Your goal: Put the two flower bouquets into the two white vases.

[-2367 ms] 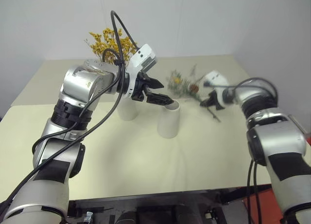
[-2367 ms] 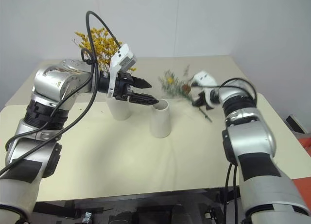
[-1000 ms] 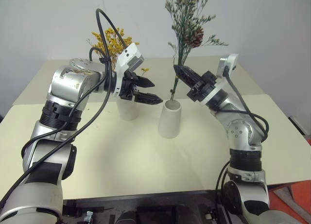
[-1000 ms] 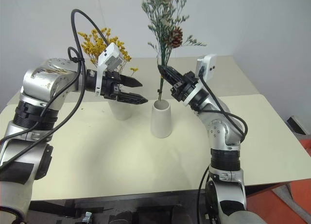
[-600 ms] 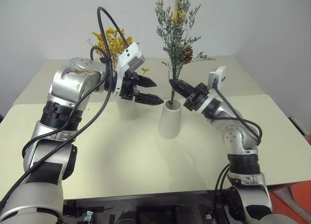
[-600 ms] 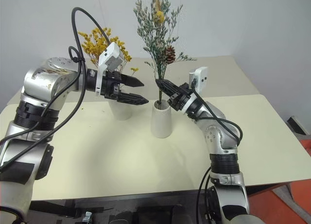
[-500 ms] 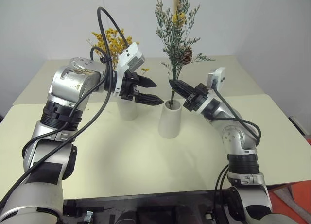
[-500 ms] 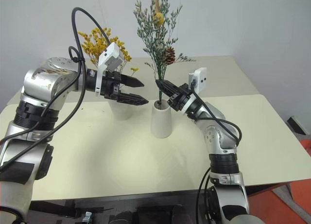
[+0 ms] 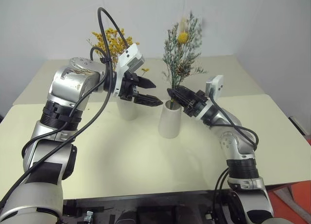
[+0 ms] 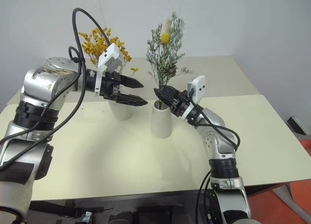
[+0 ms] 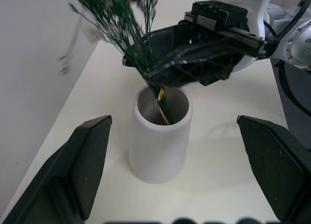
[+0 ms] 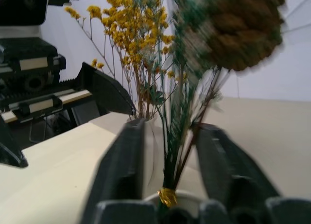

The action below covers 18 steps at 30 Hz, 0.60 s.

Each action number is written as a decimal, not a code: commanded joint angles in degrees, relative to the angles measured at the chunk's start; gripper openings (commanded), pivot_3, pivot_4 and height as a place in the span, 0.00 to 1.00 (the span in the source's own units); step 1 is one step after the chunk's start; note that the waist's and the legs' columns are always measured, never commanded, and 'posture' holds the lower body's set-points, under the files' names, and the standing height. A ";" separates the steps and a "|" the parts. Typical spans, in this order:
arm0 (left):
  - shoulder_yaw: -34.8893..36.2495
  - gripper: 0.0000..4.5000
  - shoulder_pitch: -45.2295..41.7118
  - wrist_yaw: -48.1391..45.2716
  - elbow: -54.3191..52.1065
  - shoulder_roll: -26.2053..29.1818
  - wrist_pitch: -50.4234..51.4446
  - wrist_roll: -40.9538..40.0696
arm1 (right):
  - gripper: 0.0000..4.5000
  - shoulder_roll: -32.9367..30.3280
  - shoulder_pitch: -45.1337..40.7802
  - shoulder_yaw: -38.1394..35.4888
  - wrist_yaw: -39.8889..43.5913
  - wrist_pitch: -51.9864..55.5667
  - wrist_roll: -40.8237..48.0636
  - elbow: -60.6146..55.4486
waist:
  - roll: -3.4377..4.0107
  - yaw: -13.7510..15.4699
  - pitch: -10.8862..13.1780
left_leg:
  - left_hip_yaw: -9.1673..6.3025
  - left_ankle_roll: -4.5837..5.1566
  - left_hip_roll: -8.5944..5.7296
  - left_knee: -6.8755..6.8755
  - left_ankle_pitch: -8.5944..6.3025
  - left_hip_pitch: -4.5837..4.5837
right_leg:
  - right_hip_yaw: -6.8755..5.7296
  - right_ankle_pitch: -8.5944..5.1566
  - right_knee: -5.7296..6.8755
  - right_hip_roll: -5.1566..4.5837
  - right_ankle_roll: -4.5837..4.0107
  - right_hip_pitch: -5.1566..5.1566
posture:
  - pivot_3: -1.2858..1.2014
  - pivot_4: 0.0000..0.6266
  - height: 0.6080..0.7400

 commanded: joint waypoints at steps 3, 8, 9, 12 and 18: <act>0.17 1.00 -1.96 -0.70 -0.28 0.43 0.00 0.24 | 0.85 -2.55 0.87 -0.32 2.14 0.32 1.27 -4.60 | 0.00 0.03 0.00 | 0.00 0.00 0.00 0.00 0.00 0.00 | 0.00 0.00 0.00 0.00 0.00 0.00 | 0.52 0.24 1.00; 0.04 1.00 -2.11 -0.88 -0.25 0.52 -0.06 0.32 | 0.99 -6.88 2.87 0.81 4.65 3.57 1.94 -8.65 | 0.00 0.15 0.00 | 0.00 0.00 0.00 0.00 0.00 0.00 | 0.00 -0.01 -0.01 0.00 0.01 0.01 | 0.52 0.24 1.00; 0.02 1.00 -2.07 -0.86 -0.40 0.52 0.00 0.32 | 0.99 -8.09 3.19 1.10 5.19 4.71 2.10 -9.67 | 0.00 0.17 0.00 | 0.00 0.00 0.00 0.00 0.00 0.00 | 0.00 -0.01 -0.01 0.00 0.01 0.00 | 0.52 0.24 1.00; 0.00 1.00 -1.97 -0.79 -0.75 0.45 0.09 0.30 | 0.99 -10.97 3.86 1.70 6.31 7.35 2.38 -11.65 | 0.00 0.23 0.00 | 0.00 0.00 0.00 0.02 0.00 0.01 | 0.00 -0.01 0.00 0.00 0.02 0.01 | 0.52 0.24 1.00; 0.12 1.00 -1.40 -0.81 -1.77 0.84 0.38 0.13 | 0.99 -15.37 5.41 1.57 7.72 10.25 2.01 -13.27 | -0.01 0.79 0.00 | 0.01 0.00 0.00 0.02 0.00 0.00 | 0.00 -0.05 -0.02 0.01 0.09 0.02 | 0.52 0.24 1.00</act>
